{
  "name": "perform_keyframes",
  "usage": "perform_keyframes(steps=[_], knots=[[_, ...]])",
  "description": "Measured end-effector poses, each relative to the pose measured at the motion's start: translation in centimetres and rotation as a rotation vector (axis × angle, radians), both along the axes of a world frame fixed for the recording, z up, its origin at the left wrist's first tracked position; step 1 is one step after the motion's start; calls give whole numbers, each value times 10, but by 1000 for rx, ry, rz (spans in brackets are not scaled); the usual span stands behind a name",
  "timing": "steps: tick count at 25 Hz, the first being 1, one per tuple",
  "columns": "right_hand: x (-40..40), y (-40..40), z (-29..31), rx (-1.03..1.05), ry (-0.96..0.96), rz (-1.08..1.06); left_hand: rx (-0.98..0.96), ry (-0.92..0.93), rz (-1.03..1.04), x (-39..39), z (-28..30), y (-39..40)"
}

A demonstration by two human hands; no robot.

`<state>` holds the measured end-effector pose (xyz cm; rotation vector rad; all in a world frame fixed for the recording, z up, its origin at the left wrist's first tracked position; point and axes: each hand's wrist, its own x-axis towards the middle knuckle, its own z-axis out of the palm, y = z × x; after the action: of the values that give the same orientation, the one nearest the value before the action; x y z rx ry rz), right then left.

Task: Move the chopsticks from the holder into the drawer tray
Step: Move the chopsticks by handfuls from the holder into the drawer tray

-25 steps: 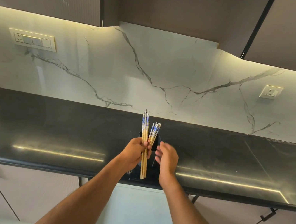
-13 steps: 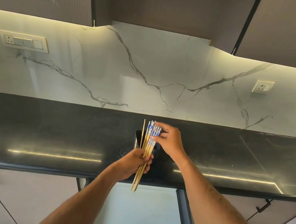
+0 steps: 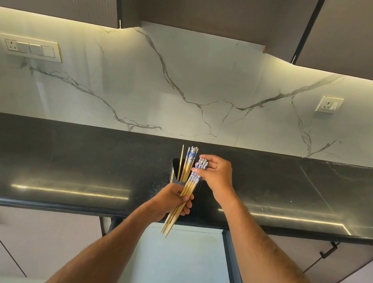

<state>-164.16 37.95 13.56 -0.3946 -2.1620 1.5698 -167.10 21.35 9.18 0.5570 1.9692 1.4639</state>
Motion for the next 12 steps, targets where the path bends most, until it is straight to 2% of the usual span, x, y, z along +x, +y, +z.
perform_keyframes(steps=[5, 12], knots=[[16, -12, -9, -108, -4, 32, -107, 122, 34, 7, -3, -10], [47, -33, -38, -291, -28, -102, -212, 204, -43, 28, -26, -33]])
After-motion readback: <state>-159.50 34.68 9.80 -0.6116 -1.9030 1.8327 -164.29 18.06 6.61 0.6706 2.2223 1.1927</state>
